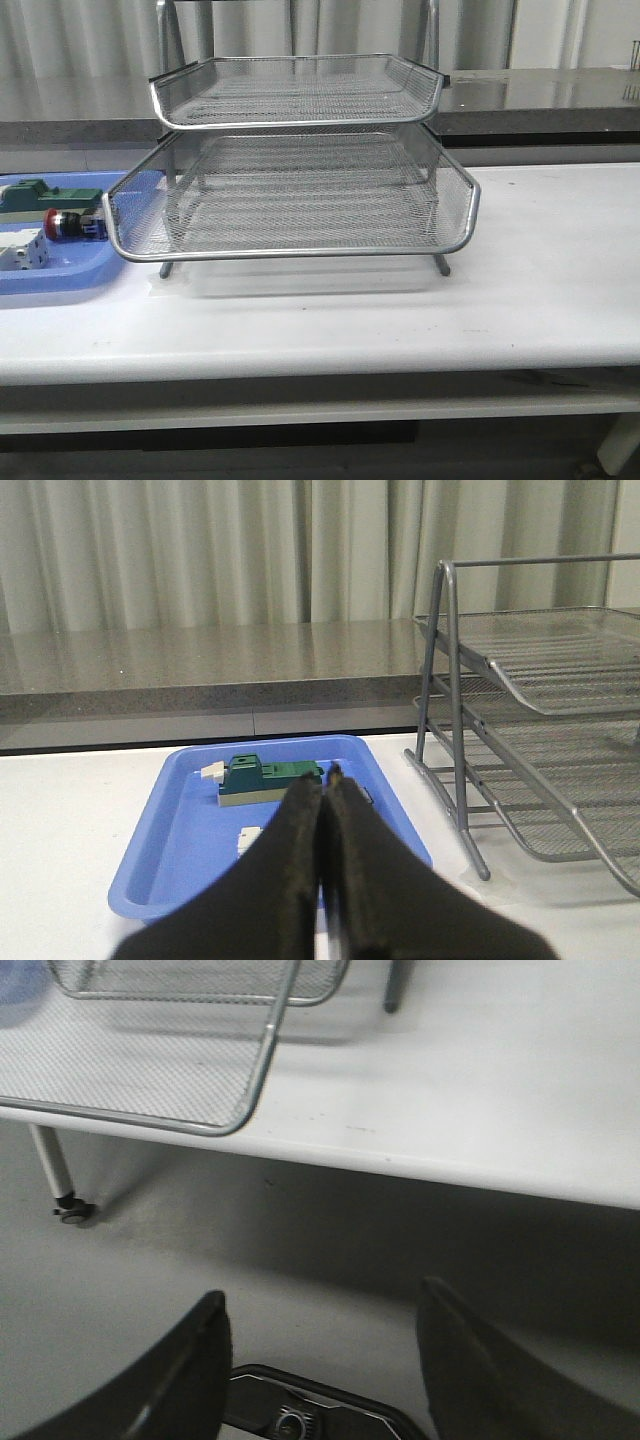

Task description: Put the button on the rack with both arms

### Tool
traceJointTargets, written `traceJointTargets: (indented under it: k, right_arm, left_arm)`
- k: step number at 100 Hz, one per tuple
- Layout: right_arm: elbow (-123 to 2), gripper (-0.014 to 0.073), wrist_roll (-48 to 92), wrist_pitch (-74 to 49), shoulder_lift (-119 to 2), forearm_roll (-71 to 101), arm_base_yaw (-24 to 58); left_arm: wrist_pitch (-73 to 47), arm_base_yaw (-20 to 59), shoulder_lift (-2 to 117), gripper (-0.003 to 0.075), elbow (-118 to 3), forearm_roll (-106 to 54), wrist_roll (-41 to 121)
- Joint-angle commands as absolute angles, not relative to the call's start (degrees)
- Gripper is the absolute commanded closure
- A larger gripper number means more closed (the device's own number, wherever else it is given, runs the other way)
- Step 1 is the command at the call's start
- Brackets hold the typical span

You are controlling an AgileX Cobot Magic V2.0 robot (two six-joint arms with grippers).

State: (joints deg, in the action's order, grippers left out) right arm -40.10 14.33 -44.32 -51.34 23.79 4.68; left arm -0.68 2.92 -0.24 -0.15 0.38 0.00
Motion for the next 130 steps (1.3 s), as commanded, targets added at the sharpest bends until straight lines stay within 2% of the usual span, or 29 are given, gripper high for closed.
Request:
traceJointTargets:
  k: [1,29,63,75,87,97,130]
  right_arm:
    - [-43.57,0.0165,8.3,-45.0,-49.23,17.53,4.66]
    - [-44.8,0.0202,-3.73,-52.56,-41.78,1.55,4.66]
    - [-44.8,0.021,-4.6,-53.58,-34.29,-1.81,4.66]
    - [-44.8,0.0333,-4.6,-53.37,-33.88,-1.89,4.66]
    - [-44.8,0.0534,-4.6,-53.37,-33.88,-1.89,4.66]
    - [-44.8,0.0667,-4.6,-53.37,-33.88,-1.89,4.66]
    - [-44.8,0.0662,-4.6,-53.42,-33.88,-1.89,4.66]
  left_arm:
    - [3.64,2.85,-2.07,0.0741,3.02,0.0,-0.5]
    - [3.64,2.85,-2.07,0.0741,3.02,0.0,-0.5]
    - [3.64,2.85,-2.07,0.0741,3.02,0.0,-0.5]
    - [3.64,2.85,-2.07,0.0741,3.02,0.0,-0.5]
    - [3.64,2.85,-2.07,0.0741,3.02,0.0,-0.5]
    - [3.64,2.85,-2.07,0.0741,3.02,0.0,-0.5]
    - [3.64,2.85,-2.07,0.0741,3.02,0.0,-0.5]
